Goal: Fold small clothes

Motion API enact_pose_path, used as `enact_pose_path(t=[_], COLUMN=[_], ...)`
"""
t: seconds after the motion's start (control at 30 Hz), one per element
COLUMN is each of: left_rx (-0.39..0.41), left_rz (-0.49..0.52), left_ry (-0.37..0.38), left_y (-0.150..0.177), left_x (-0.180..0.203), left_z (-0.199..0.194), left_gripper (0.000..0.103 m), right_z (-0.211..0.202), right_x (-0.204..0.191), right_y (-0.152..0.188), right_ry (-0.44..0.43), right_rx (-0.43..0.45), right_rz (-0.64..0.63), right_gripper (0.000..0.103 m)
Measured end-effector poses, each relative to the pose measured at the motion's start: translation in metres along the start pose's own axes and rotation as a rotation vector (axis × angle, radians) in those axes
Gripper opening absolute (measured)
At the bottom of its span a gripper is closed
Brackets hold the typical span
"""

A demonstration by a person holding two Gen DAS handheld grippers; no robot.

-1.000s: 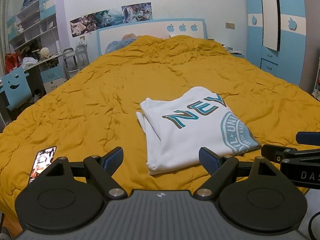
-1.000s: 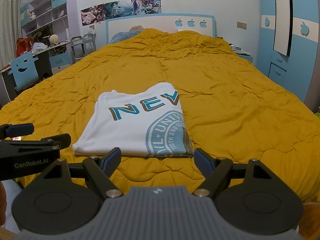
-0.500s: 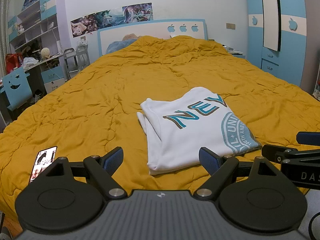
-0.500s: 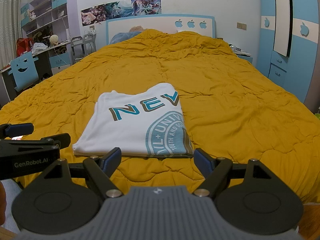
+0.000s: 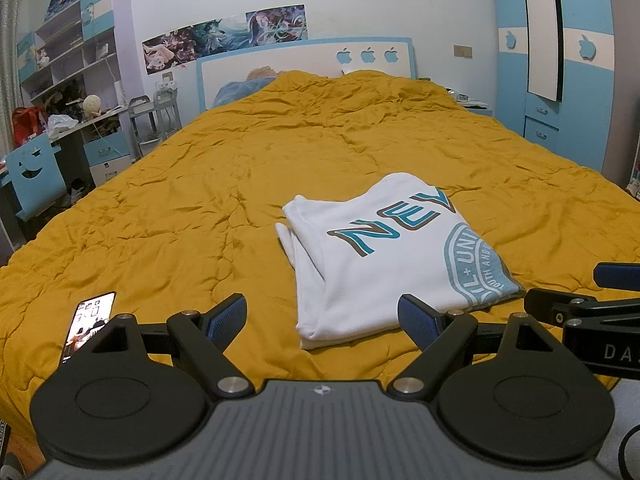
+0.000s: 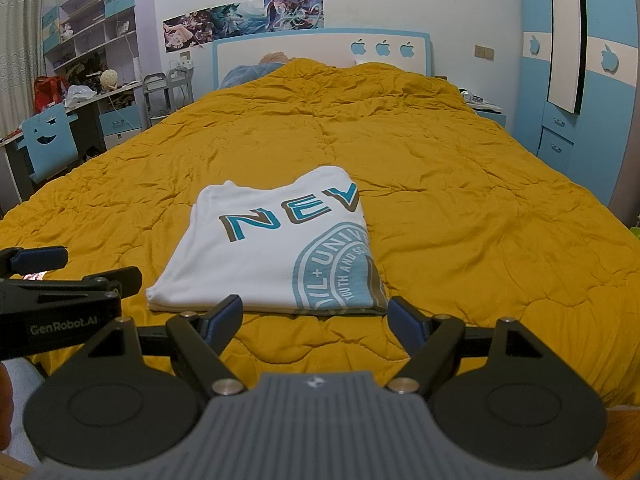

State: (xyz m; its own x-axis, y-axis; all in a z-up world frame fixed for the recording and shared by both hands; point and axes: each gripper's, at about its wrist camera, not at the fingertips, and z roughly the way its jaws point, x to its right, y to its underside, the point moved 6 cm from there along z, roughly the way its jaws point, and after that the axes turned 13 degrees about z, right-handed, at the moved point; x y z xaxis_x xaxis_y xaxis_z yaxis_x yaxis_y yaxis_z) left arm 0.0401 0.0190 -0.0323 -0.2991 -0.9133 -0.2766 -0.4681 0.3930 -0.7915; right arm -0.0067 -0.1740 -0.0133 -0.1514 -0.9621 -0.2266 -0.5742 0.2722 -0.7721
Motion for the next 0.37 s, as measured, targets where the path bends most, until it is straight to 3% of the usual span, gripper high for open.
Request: enact_pose_path(t=[0.37], left_rx=[-0.001], left_rz=[0.0], left_ry=[-0.008], left_y=[0.0015], left_x=[-0.0025], left_z=[-0.0003], left_gripper=[0.1], right_z=[0.0001], right_x=[-0.0008], right_y=[0.0005], right_ry=[0.0], right_rx=[0.0], right_rz=[0.0], right_gripper=[0.075])
